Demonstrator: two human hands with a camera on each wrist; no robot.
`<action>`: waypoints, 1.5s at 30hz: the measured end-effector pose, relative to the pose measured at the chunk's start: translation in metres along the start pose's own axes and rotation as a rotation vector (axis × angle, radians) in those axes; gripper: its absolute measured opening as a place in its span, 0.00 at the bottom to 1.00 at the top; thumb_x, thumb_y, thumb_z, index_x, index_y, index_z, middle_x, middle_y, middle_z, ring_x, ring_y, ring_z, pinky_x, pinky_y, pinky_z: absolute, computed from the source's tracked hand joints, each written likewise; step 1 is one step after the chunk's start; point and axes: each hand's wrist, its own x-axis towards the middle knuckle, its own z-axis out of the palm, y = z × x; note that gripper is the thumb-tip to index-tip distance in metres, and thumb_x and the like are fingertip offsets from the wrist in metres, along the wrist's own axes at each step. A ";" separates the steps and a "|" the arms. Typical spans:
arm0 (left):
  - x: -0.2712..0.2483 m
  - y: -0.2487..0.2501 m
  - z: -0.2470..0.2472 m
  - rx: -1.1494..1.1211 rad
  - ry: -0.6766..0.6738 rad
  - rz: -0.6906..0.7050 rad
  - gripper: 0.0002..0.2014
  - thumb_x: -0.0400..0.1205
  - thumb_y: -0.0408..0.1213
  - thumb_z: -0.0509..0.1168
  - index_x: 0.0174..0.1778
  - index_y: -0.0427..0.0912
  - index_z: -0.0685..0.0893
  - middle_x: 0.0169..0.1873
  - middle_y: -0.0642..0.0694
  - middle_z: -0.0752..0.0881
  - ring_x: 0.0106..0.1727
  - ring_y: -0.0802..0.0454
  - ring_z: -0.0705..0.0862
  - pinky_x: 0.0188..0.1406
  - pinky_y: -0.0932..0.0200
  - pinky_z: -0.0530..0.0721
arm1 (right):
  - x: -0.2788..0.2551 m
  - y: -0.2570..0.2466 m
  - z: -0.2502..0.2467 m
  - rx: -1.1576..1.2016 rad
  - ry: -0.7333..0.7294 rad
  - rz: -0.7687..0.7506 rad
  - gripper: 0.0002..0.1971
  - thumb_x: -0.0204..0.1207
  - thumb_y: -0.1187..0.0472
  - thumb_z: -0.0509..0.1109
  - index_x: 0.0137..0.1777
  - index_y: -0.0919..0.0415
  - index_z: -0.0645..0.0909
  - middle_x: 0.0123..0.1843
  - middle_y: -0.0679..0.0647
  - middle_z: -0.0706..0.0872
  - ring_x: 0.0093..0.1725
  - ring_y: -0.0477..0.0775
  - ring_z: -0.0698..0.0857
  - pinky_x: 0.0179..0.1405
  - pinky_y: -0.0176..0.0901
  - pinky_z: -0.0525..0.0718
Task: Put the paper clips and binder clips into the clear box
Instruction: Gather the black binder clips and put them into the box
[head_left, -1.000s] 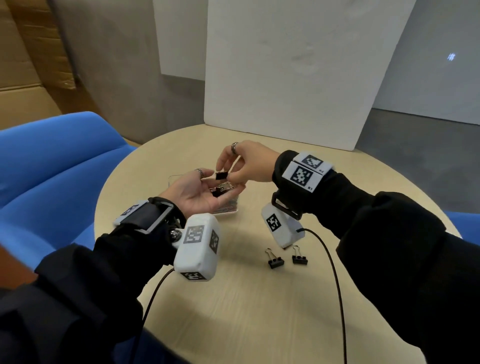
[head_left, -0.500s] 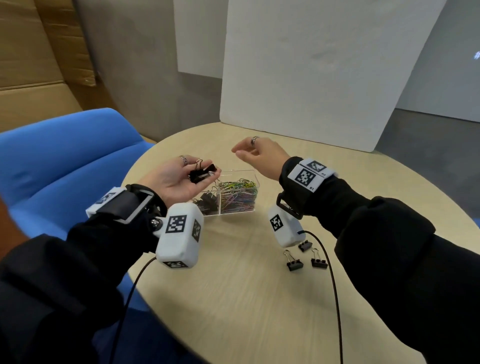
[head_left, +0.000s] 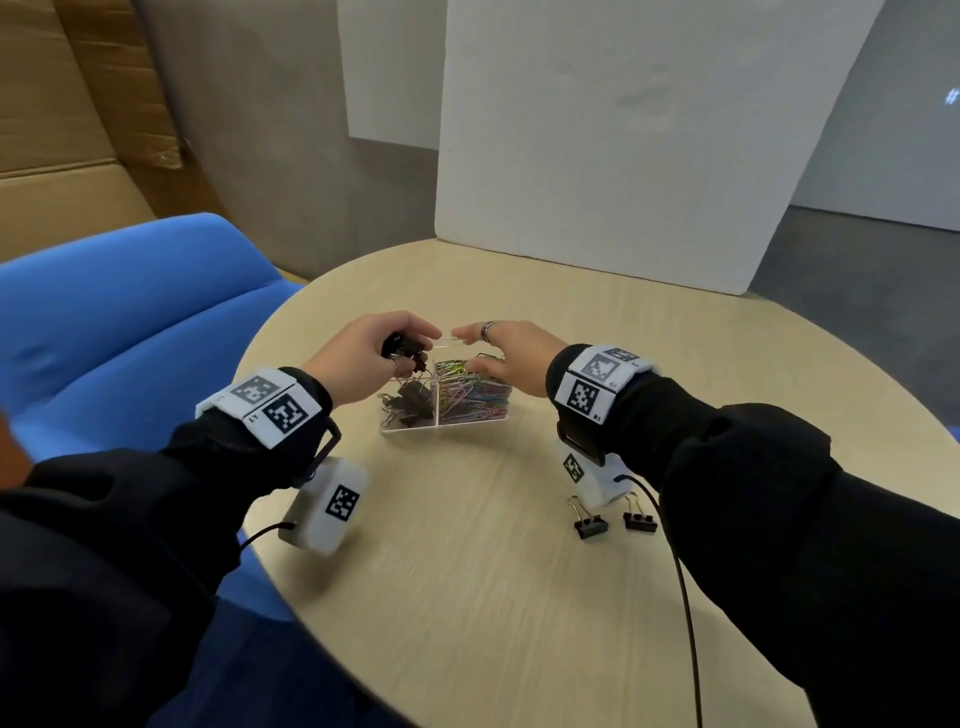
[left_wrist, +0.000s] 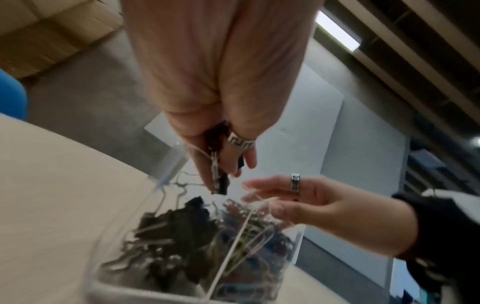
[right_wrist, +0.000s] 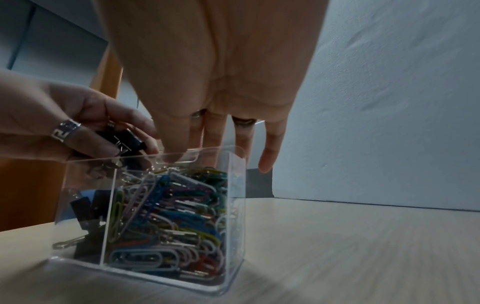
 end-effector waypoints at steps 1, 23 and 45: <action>-0.001 -0.001 0.001 0.037 0.010 0.031 0.20 0.79 0.17 0.59 0.61 0.41 0.81 0.50 0.46 0.84 0.45 0.61 0.81 0.40 0.84 0.79 | 0.000 0.000 0.000 0.005 0.002 -0.006 0.24 0.82 0.56 0.61 0.78 0.51 0.65 0.75 0.51 0.75 0.74 0.53 0.73 0.73 0.46 0.70; -0.002 0.005 -0.002 0.330 0.102 0.063 0.13 0.79 0.34 0.67 0.60 0.48 0.82 0.57 0.47 0.83 0.50 0.53 0.82 0.47 0.63 0.76 | -0.022 0.009 -0.022 0.069 0.011 0.035 0.26 0.83 0.50 0.58 0.79 0.54 0.63 0.78 0.53 0.71 0.74 0.54 0.73 0.71 0.45 0.70; -0.034 0.093 0.143 0.641 -0.655 0.167 0.21 0.74 0.43 0.72 0.62 0.42 0.80 0.58 0.44 0.82 0.60 0.47 0.78 0.48 0.61 0.73 | -0.135 0.075 0.006 -0.019 -0.423 0.194 0.27 0.64 0.55 0.80 0.63 0.53 0.76 0.52 0.47 0.71 0.45 0.50 0.77 0.41 0.39 0.79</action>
